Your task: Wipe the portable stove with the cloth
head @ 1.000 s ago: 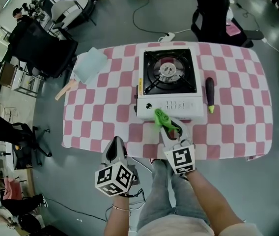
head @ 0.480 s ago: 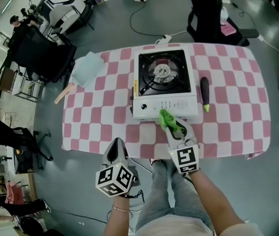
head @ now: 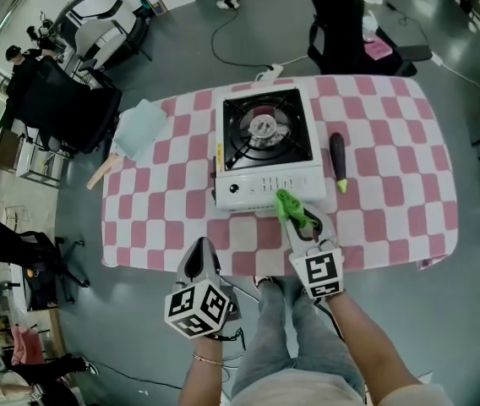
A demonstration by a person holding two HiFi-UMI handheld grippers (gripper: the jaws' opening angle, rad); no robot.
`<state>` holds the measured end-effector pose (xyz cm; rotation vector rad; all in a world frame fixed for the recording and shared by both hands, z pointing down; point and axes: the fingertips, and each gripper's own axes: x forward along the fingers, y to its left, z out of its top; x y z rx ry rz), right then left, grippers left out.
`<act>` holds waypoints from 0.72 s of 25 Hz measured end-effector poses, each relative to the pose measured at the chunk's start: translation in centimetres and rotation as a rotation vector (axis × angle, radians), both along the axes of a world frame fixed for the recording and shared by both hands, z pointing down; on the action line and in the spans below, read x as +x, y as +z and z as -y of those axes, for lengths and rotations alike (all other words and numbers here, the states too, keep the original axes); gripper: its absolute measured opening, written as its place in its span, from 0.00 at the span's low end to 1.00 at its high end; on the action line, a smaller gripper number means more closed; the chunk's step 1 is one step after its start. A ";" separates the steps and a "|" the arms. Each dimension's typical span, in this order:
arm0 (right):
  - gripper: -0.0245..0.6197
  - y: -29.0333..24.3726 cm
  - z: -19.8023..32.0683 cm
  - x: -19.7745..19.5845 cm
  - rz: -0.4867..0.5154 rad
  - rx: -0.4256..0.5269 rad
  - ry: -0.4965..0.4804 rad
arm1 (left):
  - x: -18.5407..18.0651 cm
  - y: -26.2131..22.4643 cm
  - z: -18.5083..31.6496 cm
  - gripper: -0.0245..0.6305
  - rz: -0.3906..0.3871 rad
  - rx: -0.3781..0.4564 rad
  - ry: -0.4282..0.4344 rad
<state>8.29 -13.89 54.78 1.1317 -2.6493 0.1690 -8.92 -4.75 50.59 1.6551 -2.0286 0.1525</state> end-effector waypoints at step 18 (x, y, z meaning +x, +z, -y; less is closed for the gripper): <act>0.17 -0.1 1.0 5.4 -0.012 -0.018 0.107 | 3.7 0.0 2.5 0.04 -0.022 -0.002 0.071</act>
